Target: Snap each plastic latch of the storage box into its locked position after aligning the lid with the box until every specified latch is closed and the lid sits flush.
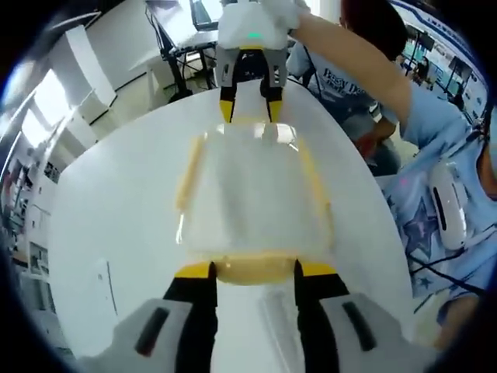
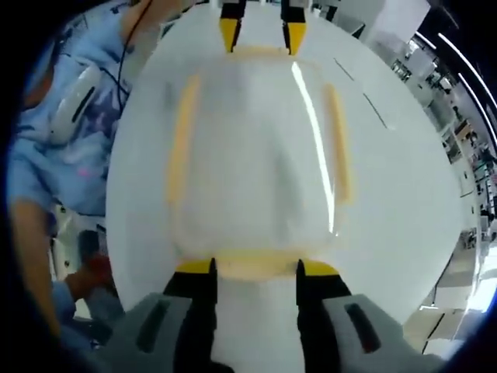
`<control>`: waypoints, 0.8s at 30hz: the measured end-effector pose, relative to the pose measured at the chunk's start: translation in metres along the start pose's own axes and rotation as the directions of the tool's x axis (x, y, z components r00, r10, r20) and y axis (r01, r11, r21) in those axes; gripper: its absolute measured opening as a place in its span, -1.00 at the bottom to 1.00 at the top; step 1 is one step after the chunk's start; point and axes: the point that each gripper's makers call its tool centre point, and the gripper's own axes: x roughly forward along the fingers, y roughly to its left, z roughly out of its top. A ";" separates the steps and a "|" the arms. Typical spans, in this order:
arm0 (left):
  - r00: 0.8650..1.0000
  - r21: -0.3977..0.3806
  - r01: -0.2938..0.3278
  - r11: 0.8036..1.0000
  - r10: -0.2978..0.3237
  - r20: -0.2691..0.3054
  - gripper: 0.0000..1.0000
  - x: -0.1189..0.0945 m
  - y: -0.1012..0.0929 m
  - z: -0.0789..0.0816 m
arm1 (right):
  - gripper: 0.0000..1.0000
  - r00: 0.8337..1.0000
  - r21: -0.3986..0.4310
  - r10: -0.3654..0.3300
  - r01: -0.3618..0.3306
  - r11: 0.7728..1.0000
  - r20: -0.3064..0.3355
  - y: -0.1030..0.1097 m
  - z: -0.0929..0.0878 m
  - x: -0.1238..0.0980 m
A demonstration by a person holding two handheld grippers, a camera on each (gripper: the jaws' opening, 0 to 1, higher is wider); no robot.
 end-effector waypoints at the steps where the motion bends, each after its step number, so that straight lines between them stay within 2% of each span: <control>1: 1.000 -0.006 0.000 1.000 0.000 0.001 -0.24 -0.003 -0.002 -0.002 | -0.22 1.000 -0.001 0.002 -0.002 1.000 0.006 0.001 0.004 -0.001; 8: 0.999 -0.036 -0.014 0.999 0.015 0.029 -0.24 -0.018 -0.012 -0.014 | -0.22 0.999 -0.030 -0.001 0.003 1.000 0.049 0.002 0.024 -0.005; 19: 0.999 -0.082 -0.019 0.996 0.021 0.027 -0.24 -0.034 -0.029 -0.036 | -0.22 0.996 -0.076 0.033 -0.026 0.997 0.081 0.012 0.053 0.001; 24: 0.999 -0.104 -0.028 0.994 0.030 0.019 -0.24 -0.037 -0.033 -0.047 | -0.22 0.996 -0.103 0.043 -0.035 0.994 0.077 0.010 0.065 0.003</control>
